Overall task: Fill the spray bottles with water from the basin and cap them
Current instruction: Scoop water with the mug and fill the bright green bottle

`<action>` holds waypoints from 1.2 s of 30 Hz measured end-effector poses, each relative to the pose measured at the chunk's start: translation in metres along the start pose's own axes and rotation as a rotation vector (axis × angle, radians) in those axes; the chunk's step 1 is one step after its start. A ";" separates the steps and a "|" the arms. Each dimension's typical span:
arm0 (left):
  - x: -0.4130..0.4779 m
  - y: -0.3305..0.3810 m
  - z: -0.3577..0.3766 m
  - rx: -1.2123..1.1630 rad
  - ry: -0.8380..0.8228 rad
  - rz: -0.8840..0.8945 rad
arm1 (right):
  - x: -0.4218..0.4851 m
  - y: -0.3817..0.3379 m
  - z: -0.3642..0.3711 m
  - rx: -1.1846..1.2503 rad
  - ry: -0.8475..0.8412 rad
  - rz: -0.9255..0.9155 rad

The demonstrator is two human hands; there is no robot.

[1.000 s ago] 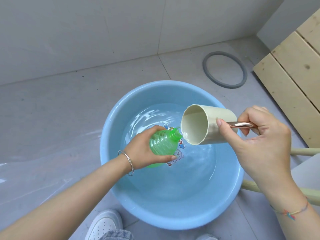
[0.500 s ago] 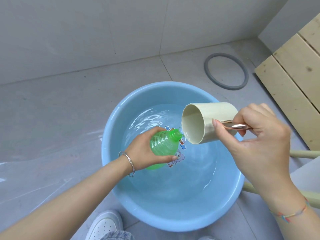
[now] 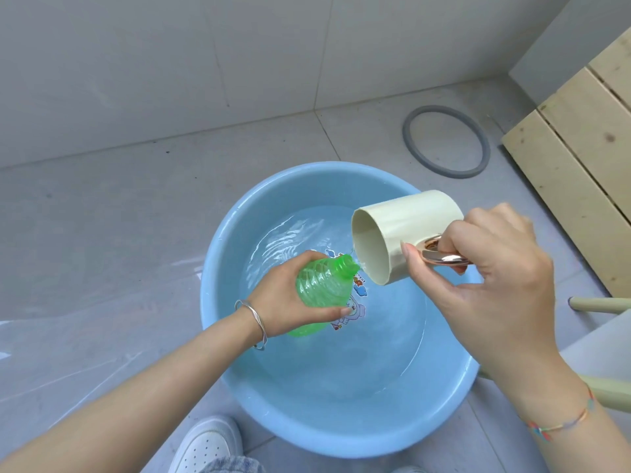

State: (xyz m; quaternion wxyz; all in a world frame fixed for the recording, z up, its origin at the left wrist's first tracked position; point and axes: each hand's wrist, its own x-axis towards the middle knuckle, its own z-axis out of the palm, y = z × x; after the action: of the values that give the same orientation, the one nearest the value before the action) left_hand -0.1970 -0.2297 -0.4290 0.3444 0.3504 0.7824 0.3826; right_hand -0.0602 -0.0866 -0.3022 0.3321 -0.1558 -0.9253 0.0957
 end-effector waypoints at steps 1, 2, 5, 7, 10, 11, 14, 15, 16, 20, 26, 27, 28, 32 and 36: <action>0.000 0.000 0.000 -0.002 0.002 -0.002 | 0.000 0.000 0.000 -0.005 0.004 -0.022; 0.000 0.000 0.001 -0.004 0.003 -0.004 | 0.000 -0.001 0.001 -0.009 0.007 -0.046; 0.000 0.001 0.001 -0.009 0.009 -0.008 | -0.001 -0.002 0.002 -0.021 0.019 -0.126; 0.001 0.000 0.002 -0.013 0.009 -0.011 | -0.002 -0.002 0.004 -0.034 0.020 -0.171; 0.001 -0.002 0.002 -0.016 0.009 -0.007 | -0.005 -0.002 0.005 -0.066 0.019 -0.218; 0.001 -0.002 0.002 -0.016 0.011 -0.006 | -0.005 -0.002 0.006 -0.072 0.023 -0.223; 0.000 -0.002 0.001 -0.013 0.020 -0.004 | -0.006 0.000 0.006 -0.043 0.041 -0.193; 0.000 -0.003 0.001 -0.017 0.025 -0.002 | -0.007 0.001 0.007 -0.020 0.050 -0.148; 0.000 -0.004 0.001 -0.024 0.029 -0.002 | -0.008 0.003 0.007 0.003 0.059 -0.082; 0.000 -0.008 0.001 -0.050 0.061 -0.023 | -0.012 0.021 0.015 0.132 0.063 0.286; 0.002 -0.013 0.000 -0.096 0.080 -0.026 | -0.043 0.060 0.059 0.075 -0.243 0.415; 0.002 -0.013 -0.001 -0.098 0.081 -0.029 | -0.050 0.063 0.065 0.056 -0.286 0.398; 0.001 -0.013 -0.001 -0.099 0.083 -0.033 | -0.055 0.065 0.071 0.038 -0.319 0.377; 0.000 -0.013 0.000 -0.098 0.083 -0.034 | -0.068 0.070 0.082 -0.023 -0.398 0.326; 0.001 -0.013 0.000 -0.091 0.085 -0.037 | -0.073 0.070 0.089 -0.072 -0.454 0.320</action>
State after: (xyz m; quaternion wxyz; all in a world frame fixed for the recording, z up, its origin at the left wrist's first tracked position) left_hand -0.2013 -0.2347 -0.4398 0.3336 0.3031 0.7846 0.4258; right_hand -0.0484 -0.0533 -0.4330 0.0913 -0.2862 -0.9425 0.1466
